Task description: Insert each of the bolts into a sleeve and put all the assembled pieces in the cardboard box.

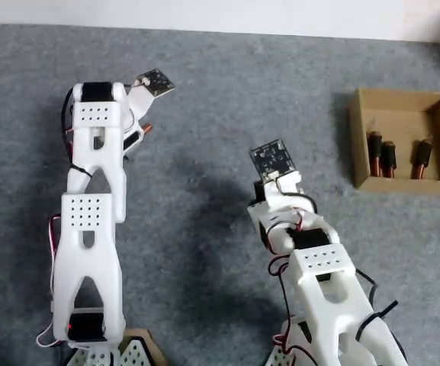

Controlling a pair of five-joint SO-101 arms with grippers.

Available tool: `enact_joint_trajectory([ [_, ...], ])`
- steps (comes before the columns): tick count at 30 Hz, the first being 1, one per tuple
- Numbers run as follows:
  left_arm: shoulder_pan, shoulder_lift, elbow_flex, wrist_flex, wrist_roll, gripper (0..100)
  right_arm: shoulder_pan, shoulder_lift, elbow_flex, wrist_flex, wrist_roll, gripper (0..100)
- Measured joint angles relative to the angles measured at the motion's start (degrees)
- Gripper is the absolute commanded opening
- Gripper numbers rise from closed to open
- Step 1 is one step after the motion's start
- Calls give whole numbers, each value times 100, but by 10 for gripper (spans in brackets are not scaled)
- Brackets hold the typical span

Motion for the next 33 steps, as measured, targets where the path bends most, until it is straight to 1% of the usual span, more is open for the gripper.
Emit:
enact_joint_trajectory([
  [3, 9, 53, -53, 70, -26, 85, -9, 0, 0, -9, 0, 4],
  [5, 9, 62, -53, 114, 26, 56, -9, 0, 0, -9, 0, 4],
  [7, 18, 70, -53, 167, 343, 11, -9, 0, 0, -9, 0, 4],
  [9, 18, 88, -62, 176, 853, 8, 0, 0, 0, -9, 0, 4],
  [11, 18, 123, -299, 211, 1495, 6, -9, 0, 0, -9, 0, 4],
  [16, -141, 167, -668, 255, 3402, 5, -9, 0, 0, -9, 0, 4],
  [22, -378, 167, -730, 255, 5292, 5, -9, 0, 35, -9, 0, 4],
  [24, -404, 167, -730, 246, 6022, 5, -9, 0, 35, -9, 0, 4],
  [25, -422, 167, -730, 255, 6418, 6, -9, -9, 35, -9, 0, 4],
  [30, -431, 167, -765, 273, 8993, 6, -9, -9, 35, -9, 0, 4],
  [32, -457, 167, -782, 273, 9846, 6, -18, -9, 35, -9, 0, 4],
  [33, -466, 167, -782, 273, 10154, 6, -18, -9, 35, -9, 0, 4],
])
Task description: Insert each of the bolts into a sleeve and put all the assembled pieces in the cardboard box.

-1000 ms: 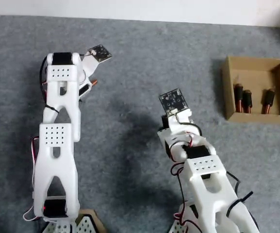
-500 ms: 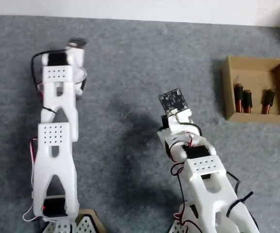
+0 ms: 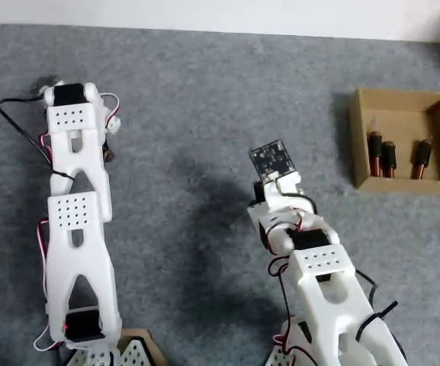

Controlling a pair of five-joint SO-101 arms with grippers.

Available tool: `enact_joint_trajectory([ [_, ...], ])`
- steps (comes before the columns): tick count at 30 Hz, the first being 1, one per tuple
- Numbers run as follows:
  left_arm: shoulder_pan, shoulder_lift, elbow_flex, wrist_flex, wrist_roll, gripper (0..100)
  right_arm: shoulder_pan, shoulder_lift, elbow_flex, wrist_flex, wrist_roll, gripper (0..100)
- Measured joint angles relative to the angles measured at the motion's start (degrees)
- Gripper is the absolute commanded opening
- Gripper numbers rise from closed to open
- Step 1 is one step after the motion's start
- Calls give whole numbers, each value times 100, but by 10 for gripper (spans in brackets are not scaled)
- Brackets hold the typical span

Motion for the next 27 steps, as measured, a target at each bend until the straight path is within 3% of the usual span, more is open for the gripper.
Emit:
enact_joint_trajectory([
  [4, 0, 0, -53, 0, 721, 7, 9, 0, 35, -79, 0, 4],
  [9, 185, 62, -624, 9, 897, 27, 9, -9, 440, -431, 316, 4],
  [12, 229, 53, -712, 9, 905, 142, -53, -9, 457, -484, 369, 4],
  [19, 246, 44, -747, 9, 1275, 559, -70, -9, 457, -492, 396, 4],
  [27, 396, 44, -747, 9, 1310, 595, -70, -9, 457, -492, 404, 4],
])
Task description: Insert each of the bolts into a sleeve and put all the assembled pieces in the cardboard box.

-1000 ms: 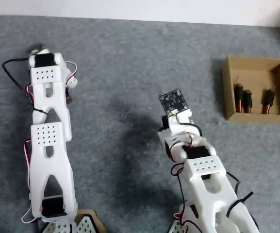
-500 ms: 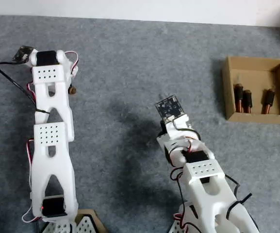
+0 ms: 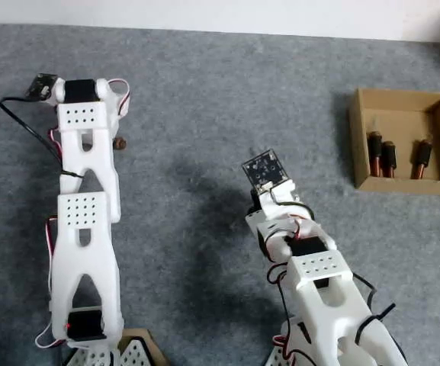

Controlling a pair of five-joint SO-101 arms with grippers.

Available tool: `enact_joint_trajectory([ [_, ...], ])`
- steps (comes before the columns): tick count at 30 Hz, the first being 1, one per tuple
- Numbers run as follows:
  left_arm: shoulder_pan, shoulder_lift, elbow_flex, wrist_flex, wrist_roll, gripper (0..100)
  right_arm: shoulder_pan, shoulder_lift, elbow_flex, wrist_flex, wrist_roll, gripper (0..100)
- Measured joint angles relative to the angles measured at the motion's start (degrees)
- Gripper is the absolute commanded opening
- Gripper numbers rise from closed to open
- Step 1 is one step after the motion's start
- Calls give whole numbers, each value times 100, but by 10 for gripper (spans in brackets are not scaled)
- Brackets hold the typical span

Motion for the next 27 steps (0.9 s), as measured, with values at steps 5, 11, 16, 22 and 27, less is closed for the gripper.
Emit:
enact_joint_trajectory([
  [5, -9, 0, 0, 0, -158, 595, 0, 0, 0, 0, 9, 4],
  [11, -9, 0, 0, 0, -1758, 595, 0, 0, 0, 0, 9, 4],
  [16, -62, 0, 0, 0, -2778, 595, 0, 0, 0, 0, 9, 4],
  [22, -448, 0, 0, 0, -4053, 595, 0, 0, 0, 0, 18, 4],
  [27, -510, 0, 0, 0, -6532, 595, 0, 0, 0, 0, 26, 4],
])
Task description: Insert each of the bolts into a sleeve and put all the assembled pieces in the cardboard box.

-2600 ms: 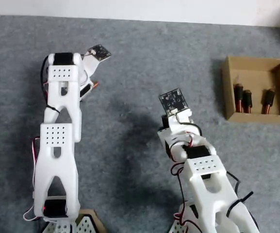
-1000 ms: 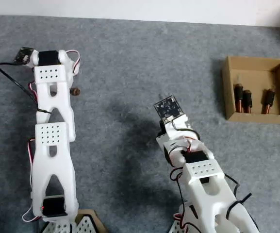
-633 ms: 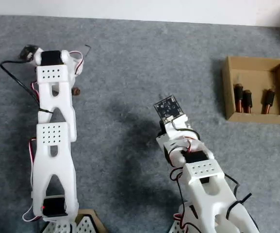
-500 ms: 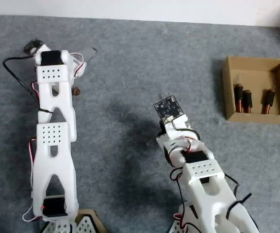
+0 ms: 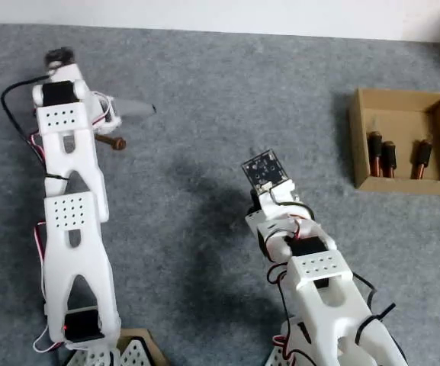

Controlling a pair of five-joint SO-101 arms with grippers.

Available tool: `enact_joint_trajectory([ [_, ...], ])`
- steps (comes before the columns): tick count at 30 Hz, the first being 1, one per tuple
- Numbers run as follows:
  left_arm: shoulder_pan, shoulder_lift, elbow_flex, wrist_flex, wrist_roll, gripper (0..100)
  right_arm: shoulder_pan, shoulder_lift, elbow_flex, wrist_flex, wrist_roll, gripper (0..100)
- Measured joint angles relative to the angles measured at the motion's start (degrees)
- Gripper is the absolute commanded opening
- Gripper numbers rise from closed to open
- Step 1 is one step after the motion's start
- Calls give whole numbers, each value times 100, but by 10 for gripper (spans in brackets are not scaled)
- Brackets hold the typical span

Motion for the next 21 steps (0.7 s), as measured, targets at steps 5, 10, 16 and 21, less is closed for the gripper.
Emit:
enact_joint_trajectory([
  [5, -229, -114, 0, 9, -1468, 595, 0, 0, 0, 0, 0, 4],
  [10, -404, -352, -9, 9, -1319, 595, 0, 0, 0, 0, 0, 4],
  [16, -404, -440, -9, 9, -1345, 574, 0, 0, 0, 0, 0, 4],
  [21, -440, -440, -9, 9, -2040, 418, 0, 0, 0, 0, 0, 4],
])
